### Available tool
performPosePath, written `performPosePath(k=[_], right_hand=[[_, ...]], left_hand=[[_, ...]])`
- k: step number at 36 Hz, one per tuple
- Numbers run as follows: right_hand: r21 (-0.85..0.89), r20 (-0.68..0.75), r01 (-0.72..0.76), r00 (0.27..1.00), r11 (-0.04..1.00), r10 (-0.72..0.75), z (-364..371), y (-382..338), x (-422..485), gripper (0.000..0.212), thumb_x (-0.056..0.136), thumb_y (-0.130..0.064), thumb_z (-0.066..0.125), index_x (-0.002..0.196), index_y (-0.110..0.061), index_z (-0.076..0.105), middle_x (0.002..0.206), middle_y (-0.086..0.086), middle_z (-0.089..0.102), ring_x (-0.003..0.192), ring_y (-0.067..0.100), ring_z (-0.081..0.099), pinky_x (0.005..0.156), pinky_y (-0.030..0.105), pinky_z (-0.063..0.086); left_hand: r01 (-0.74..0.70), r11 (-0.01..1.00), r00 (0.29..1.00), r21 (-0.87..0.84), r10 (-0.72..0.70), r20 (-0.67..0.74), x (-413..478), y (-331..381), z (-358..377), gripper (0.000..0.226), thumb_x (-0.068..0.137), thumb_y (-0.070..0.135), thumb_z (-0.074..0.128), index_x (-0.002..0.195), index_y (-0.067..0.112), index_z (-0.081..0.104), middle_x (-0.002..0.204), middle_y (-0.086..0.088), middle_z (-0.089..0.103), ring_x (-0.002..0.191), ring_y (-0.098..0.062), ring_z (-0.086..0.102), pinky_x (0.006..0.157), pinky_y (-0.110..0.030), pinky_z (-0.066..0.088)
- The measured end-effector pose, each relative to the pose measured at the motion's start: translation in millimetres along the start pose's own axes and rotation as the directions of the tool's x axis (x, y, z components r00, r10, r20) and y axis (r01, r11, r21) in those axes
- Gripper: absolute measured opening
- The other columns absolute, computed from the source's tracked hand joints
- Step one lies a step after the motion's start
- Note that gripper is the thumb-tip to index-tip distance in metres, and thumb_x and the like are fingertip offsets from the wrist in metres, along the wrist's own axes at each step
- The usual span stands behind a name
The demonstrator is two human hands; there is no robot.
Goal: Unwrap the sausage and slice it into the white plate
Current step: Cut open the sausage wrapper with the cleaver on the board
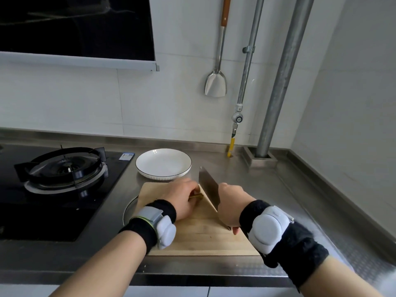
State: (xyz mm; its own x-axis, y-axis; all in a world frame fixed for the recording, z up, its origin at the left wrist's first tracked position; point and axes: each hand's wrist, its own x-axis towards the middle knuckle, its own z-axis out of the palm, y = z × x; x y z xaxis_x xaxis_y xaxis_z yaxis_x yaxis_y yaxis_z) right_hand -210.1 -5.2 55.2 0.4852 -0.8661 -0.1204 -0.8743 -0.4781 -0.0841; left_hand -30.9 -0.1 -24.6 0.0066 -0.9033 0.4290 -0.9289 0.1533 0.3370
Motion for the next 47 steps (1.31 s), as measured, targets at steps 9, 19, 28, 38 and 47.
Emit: performPosePath(k=[9, 19, 28, 38, 47], right_hand=[[0.124, -0.034, -0.023, 0.999, 0.992, 0.027, 2.8, -0.6, 2.5, 0.017, 0.084, -0.01, 0.042, 0.101, -0.011, 0.046, 0.083, 0.007, 0.062, 0.061, 0.03, 0.071, 0.053, 0.041, 0.061], [0.008, -0.073, 0.014, 0.997, 1.0, -0.014, 5.1, -7.1, 6.4, 0.015, 0.083, -0.014, 0.042, 0.097, -0.014, 0.047, 0.071, 0.0, 0.061, 0.063, 0.026, 0.071, 0.063, 0.036, 0.061], [0.015, -0.037, 0.017, 0.999, 1.0, -0.016, -1.3, -8.8, 3.2, 0.019, 0.082, -0.011, 0.045, 0.101, -0.01, 0.046, 0.081, 0.005, 0.06, 0.072, 0.031, 0.07, 0.071, 0.041, 0.061], [-0.023, -0.019, 0.008, 1.0, 1.0, -0.009, -3.5, -13.2, 0.0, 0.02, 0.086, -0.014, 0.046, 0.106, -0.012, 0.046, 0.088, 0.005, 0.063, 0.08, 0.029, 0.069, 0.075, 0.04, 0.06], [-0.006, 0.01, 0.013, 1.0, 1.0, -0.013, -6.7, -15.8, 0.5, 0.022, 0.086, -0.012, 0.048, 0.108, -0.011, 0.048, 0.094, 0.008, 0.063, 0.08, 0.03, 0.07, 0.075, 0.041, 0.059]], left_hand=[[-0.001, 0.999, 0.994, -0.034, -0.002, -0.11, -5.9, -3.6, 13.5, 0.014, 0.089, 0.022, 0.059, 0.093, 0.015, 0.071, 0.095, -0.001, 0.061, 0.097, -0.019, 0.05, 0.086, -0.026, 0.042], [-0.005, 0.999, 0.995, -0.037, 0.001, -0.1, -5.2, -5.8, 13.9, 0.009, 0.083, 0.021, 0.059, 0.089, 0.023, 0.064, 0.091, 0.005, 0.056, 0.094, -0.018, 0.051, 0.082, -0.032, 0.048], [0.006, 0.996, 0.996, -0.093, -0.014, -0.091, -5.7, -2.6, 11.4, 0.012, 0.083, 0.014, 0.058, 0.089, 0.016, 0.068, 0.095, -0.001, 0.059, 0.098, -0.02, 0.053, 0.087, -0.032, 0.046], [0.024, 0.995, 0.997, -0.093, -0.03, -0.065, -5.6, -4.5, 12.5, 0.013, 0.085, 0.018, 0.059, 0.093, 0.017, 0.068, 0.096, 0.001, 0.059, 0.098, -0.018, 0.053, 0.087, -0.032, 0.047], [0.035, 0.994, 0.998, -0.108, -0.04, -0.04, -5.2, -9.7, 14.9, 0.015, 0.086, 0.019, 0.058, 0.097, 0.021, 0.068, 0.099, 0.003, 0.06, 0.099, -0.018, 0.055, 0.088, -0.034, 0.048]])
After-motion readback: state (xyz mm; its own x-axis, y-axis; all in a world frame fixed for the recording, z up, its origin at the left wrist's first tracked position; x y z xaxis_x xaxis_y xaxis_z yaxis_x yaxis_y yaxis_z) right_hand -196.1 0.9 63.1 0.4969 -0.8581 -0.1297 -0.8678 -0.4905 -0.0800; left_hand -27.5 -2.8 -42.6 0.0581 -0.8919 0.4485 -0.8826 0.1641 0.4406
